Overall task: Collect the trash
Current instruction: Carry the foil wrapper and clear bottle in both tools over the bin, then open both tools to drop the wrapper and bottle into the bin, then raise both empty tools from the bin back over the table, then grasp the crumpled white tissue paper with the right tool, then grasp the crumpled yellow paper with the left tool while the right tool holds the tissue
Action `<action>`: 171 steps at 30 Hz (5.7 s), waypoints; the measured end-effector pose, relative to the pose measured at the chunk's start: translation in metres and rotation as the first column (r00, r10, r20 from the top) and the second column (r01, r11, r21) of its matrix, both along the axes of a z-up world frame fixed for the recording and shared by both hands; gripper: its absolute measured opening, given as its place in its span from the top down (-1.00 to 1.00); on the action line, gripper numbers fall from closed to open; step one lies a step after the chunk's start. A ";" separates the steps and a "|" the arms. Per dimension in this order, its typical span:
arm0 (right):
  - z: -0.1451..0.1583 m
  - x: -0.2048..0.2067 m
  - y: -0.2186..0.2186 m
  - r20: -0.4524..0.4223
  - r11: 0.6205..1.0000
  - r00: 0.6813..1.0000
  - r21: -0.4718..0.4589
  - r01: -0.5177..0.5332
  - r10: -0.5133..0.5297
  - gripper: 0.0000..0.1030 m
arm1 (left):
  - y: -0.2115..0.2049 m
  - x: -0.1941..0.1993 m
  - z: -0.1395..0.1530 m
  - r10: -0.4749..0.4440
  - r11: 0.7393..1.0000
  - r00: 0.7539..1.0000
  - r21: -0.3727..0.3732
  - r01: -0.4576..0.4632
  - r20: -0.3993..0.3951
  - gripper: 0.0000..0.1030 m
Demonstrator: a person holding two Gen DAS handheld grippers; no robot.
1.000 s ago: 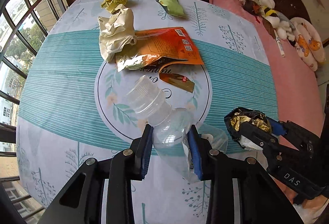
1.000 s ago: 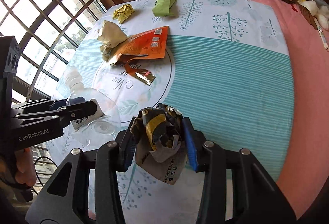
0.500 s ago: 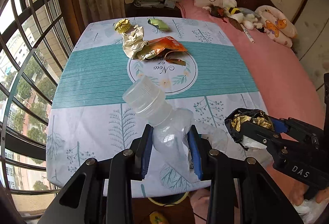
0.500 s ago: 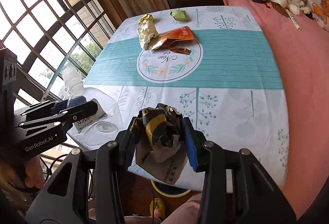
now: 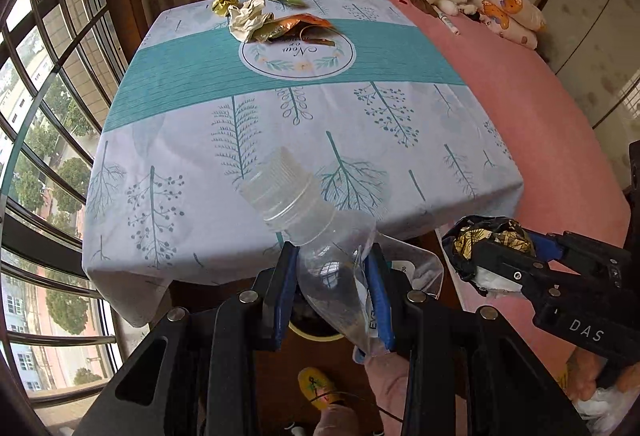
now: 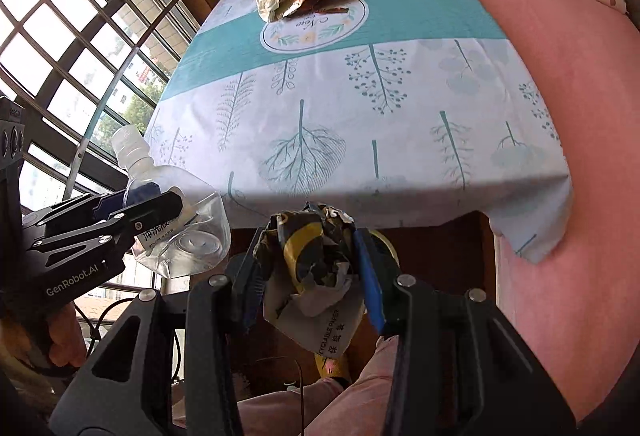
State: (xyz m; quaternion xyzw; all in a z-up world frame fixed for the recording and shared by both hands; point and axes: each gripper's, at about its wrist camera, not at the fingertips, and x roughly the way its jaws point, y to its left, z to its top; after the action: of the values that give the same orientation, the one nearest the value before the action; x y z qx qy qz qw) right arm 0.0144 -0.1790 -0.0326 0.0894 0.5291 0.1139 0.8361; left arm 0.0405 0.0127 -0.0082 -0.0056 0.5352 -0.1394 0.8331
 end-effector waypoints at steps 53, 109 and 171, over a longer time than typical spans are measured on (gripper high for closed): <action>-0.255 -0.004 -0.015 -0.185 0.987 0.975 0.084 0.140 -0.123 -0.34 | -0.021 -0.018 -0.222 0.088 0.989 0.994 0.124 -0.079 -0.065 -0.71; 0.120 0.307 0.072 0.239 0.974 0.954 0.088 -0.207 0.181 -0.27 | 0.069 0.217 0.187 0.160 0.949 0.941 0.216 -0.230 0.299 -0.71; -0.023 0.544 0.162 0.054 0.945 0.970 0.244 0.218 -0.238 0.88 | 0.119 0.630 -0.055 -0.061 0.987 0.998 0.152 0.058 0.013 0.34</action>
State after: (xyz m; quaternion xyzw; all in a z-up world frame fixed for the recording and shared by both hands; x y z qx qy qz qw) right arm 0.5587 -0.0172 -0.0554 0.2439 0.4629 0.0821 0.8482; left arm 0.6700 0.1314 -0.0629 0.0749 0.5367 -0.1231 0.8314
